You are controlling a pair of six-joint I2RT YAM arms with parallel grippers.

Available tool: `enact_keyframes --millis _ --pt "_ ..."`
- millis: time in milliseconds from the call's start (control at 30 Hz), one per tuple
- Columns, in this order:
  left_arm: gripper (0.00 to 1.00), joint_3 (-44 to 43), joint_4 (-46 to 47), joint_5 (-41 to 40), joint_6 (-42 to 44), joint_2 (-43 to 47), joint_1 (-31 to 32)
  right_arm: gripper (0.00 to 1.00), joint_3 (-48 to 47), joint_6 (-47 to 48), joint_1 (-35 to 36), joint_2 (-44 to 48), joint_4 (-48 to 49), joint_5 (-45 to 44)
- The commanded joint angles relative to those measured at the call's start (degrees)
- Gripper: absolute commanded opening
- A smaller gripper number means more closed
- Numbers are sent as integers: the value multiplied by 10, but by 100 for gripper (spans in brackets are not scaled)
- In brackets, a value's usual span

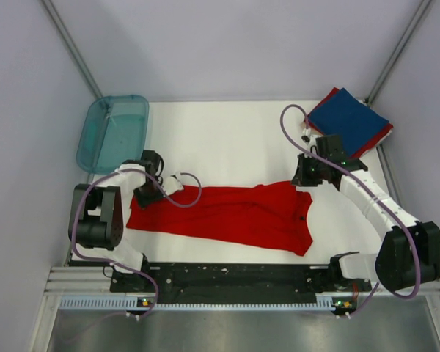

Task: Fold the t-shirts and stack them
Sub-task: Fold the other side of the tshirt into a rectangle

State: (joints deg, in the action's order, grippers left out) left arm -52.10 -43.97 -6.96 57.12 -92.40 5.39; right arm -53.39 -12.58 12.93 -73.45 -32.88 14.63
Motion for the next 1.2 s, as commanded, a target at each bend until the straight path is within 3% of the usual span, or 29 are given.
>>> enact_keyframes --millis 0,300,633,733,933,1167 --pt "0 -26 -19 0 -3 9 -4 0 -17 9 -5 30 -1 -14" --pt "0 -94 -54 -11 2 10 -4 0 -37 16 -6 44 -20 -34" --pt "0 -244 45 -45 -10 -67 -3 0 -147 59 -6 -27 -27 -103" --pt "0 -268 53 -42 -9 -80 -3 0 -172 71 -6 -41 -37 -88" --pt "0 -192 73 -12 39 -35 -1 0 -126 74 -5 10 -43 -59" --pt "0 -72 50 20 103 16 2 0 -37 7 -5 66 -98 27"
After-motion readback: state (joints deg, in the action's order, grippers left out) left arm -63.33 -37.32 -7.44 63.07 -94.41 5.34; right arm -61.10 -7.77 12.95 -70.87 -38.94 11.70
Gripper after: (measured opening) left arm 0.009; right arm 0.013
